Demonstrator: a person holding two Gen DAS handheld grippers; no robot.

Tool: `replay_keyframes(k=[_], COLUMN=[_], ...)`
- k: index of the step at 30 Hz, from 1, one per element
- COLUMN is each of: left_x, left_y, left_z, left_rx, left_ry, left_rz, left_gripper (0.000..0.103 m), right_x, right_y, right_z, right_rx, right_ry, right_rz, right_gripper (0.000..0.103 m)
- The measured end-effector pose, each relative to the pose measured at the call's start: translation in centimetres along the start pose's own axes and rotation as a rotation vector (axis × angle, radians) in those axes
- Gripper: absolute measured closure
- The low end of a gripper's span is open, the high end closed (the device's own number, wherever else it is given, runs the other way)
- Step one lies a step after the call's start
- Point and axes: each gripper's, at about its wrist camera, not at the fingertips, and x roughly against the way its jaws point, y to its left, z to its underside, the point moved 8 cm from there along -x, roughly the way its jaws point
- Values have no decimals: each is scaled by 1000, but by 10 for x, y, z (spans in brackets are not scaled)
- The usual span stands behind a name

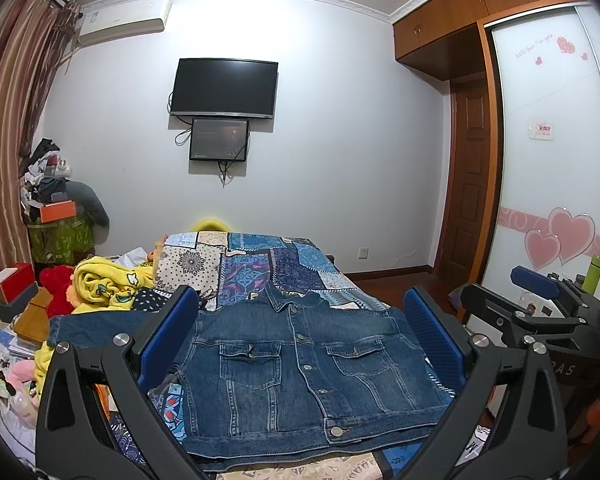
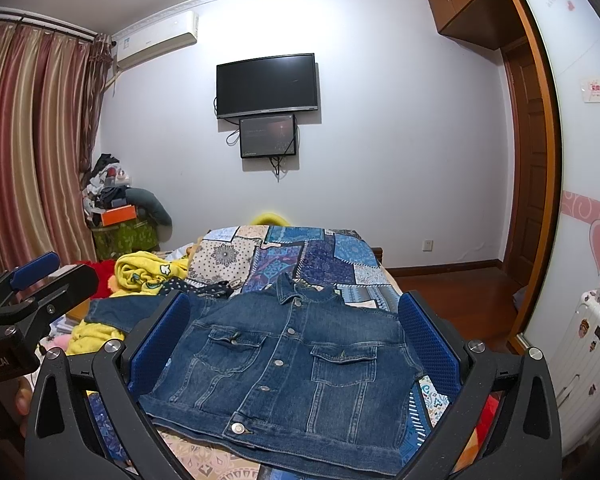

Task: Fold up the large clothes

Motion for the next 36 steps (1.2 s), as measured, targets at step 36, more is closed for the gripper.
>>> replay_keyframes(k=[36], left_x=[-70], left_y=[69], left_z=[16], left_rx=[56], left_ry=[98], left_rz=[-111], left_gripper=[0], right_x=[-77], right_y=[8], right_z=[23], right_rx=[67], right_ry=[145], right_rz=[11], right_gripper=[0])
